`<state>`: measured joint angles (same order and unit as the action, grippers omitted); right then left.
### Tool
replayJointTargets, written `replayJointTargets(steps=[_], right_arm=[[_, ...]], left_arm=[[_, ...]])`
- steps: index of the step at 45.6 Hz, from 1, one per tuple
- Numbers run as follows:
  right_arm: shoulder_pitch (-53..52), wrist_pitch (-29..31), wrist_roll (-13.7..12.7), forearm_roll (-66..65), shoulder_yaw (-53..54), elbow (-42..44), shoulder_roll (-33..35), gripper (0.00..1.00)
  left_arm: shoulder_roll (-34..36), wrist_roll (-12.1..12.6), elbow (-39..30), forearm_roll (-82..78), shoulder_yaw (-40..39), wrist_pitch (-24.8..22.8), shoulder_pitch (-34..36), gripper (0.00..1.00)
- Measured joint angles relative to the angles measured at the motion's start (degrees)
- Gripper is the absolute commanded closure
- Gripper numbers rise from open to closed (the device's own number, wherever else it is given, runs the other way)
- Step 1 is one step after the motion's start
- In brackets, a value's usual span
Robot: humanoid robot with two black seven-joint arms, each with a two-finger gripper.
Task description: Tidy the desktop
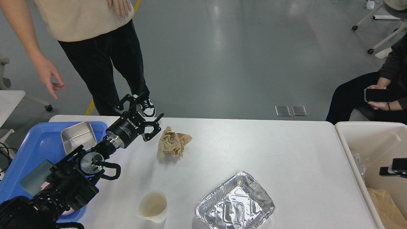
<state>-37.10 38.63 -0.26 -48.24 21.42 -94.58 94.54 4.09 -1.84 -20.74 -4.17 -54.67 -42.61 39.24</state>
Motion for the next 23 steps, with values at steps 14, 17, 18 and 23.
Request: replayJointTargets(steps=[14, 17, 18, 23], right_arm=[[-0.11, 1.65, -0.02, -0.15, 0.20, -4.91, 8.15, 0.00], [-0.20, 1.61, -0.07, -0.25, 0.21, -4.97, 8.02, 0.00], [-0.22, 1.51, -0.07, -0.37, 0.22, -4.97, 7.76, 0.00], [-0.25, 0.81, -0.10, -2.62, 0.31, -4.51, 4.17, 0.00]], left_arm=[[-0.79, -0.08, 0.02, -0.10, 0.00, 0.17, -0.05, 0.04], [-0.90, -0.11, 0.02, -0.10, -0.04, 0.22, -0.05, 0.04], [-0.94, -0.13, 0.02, -0.10, -0.06, 0.22, -0.06, 0.04], [-1.02, -0.18, 0.02, -0.06, -0.23, 0.24, -0.90, 0.04]])
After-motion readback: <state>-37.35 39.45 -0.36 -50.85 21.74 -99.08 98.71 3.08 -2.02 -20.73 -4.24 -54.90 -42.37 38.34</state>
